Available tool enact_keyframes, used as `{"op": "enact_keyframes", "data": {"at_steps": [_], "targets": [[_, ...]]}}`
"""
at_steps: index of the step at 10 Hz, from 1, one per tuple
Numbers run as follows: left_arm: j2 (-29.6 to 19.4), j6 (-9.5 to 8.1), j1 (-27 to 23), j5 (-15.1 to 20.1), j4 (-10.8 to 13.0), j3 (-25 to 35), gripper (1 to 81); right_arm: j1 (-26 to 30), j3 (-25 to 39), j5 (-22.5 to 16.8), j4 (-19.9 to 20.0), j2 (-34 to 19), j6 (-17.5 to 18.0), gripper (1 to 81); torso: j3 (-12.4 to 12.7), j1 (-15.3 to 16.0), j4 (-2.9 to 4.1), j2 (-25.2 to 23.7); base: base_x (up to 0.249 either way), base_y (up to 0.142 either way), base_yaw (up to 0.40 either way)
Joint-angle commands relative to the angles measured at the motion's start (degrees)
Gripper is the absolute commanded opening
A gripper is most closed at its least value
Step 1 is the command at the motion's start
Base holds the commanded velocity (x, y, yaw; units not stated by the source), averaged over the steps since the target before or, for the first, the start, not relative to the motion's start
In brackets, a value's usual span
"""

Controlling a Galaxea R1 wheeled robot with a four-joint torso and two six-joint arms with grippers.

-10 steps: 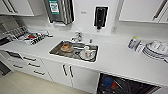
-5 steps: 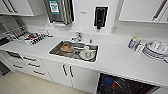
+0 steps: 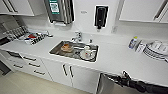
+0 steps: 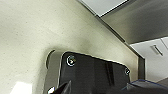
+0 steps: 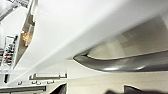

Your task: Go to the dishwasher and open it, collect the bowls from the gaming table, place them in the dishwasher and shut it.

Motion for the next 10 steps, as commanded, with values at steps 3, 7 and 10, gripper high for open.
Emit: {"op": "enact_keyframes", "data": {"at_steps": [3,7,10], "targets": [[-0.5,0.53,-1.2,3.6,0.7,-1.6,81.1,2.4,13.2,0.3,4.6,-15.6,-0.4,81.1,0.0,0.0,0.0,0.0,0.0,0.0,0.0],[1.5,0.96,-1.2,7.7,0.8,-1.6,81.1,-11.6,9.6,-7.1,-4.7,-10.9,-1.1,81.1,0.0,0.0,0.0,0.0,0.0,0.0,0.0],[5.7,1.93,-1.1,16.3,4.2,-1.6,81.1,-26.3,-1.3,-8.5,-11.2,-3.0,-2.7,81.1,0.0,0.0,0.0,0.0,0.0,0.0,0.0]]}}
